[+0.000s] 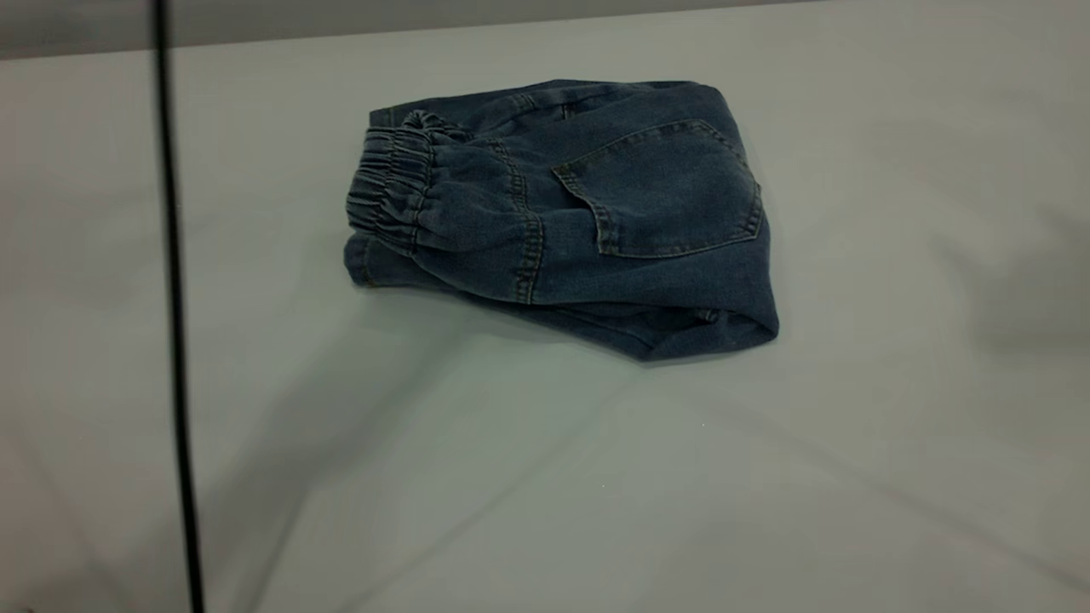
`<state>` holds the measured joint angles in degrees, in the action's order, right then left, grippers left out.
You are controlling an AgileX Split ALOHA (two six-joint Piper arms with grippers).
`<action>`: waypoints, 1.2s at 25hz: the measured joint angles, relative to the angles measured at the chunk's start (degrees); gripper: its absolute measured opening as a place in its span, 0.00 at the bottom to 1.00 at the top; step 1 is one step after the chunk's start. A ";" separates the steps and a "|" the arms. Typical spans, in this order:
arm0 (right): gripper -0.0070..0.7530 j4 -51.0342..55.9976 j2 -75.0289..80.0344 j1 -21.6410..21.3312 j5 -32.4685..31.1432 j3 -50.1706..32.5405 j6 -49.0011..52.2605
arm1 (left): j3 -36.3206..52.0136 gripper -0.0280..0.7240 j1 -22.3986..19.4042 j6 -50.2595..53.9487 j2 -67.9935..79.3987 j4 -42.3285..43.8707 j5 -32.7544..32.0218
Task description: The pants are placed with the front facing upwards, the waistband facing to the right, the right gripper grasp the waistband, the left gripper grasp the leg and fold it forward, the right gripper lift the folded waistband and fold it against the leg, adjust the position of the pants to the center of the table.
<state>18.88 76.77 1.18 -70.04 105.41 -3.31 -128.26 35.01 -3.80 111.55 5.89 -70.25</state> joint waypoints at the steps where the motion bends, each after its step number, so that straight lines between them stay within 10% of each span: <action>1: 0.79 0.28 -1.57 0.00 0.00 -1.31 0.02 | 0.59 0.65 0.00 0.16 -1.93 0.00 0.05; 30: 0.79 1.41 -57.26 0.00 1.56 -53.16 -6.09 | 60.62 0.65 0.00 5.41 -68.70 -0.05 0.25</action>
<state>20.29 19.50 1.18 -68.48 52.25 -9.40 -67.64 35.01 1.62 42.85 5.83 -70.00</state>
